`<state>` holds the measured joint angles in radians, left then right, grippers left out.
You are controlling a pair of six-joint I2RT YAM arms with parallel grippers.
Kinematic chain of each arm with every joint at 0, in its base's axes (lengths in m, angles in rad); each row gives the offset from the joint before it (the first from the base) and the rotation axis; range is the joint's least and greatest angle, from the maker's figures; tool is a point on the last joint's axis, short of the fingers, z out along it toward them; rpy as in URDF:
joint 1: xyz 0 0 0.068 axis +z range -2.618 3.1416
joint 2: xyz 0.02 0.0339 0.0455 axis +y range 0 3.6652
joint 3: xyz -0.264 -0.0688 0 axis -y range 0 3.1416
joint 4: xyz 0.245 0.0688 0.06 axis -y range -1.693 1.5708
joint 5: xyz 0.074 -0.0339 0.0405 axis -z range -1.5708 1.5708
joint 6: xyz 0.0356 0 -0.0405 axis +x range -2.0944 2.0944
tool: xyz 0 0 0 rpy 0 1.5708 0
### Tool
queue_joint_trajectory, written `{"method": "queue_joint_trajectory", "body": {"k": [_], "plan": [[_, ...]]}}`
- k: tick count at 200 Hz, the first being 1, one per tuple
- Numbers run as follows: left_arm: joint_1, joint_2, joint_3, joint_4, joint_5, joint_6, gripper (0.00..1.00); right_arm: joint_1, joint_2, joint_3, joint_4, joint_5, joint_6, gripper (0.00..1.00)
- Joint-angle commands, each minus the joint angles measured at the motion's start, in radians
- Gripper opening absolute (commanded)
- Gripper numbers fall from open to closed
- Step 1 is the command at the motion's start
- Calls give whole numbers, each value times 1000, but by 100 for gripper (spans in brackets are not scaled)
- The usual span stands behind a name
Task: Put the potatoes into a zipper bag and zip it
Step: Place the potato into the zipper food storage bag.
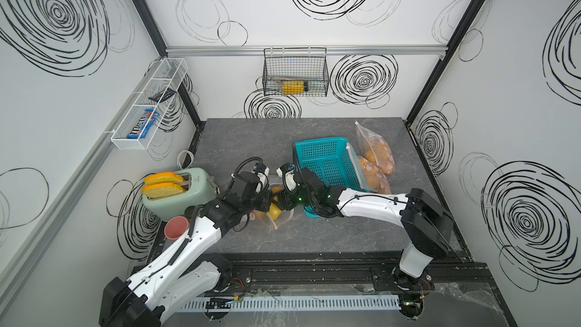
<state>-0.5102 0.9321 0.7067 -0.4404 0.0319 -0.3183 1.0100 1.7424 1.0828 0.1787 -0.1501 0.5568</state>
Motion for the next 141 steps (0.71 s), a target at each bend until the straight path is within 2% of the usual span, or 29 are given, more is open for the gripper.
{"method": "queue_joint_trajectory", "body": {"k": [1, 53, 122, 141], "plan": [[-4, -9, -4, 36, 27, -2, 0, 8, 20, 35, 62, 90, 121, 64], [-5, -7, -6, 39, 45, -3, 0, 4, 53, 64, 93, 143, 210, 68], [-7, 0, -7, 42, 50, -2, 0, -26, 131, 131, 107, 13, 347, 70], [-8, 3, -7, 43, 52, -2, 0, -49, 135, 115, 132, -25, 421, 72]]}}
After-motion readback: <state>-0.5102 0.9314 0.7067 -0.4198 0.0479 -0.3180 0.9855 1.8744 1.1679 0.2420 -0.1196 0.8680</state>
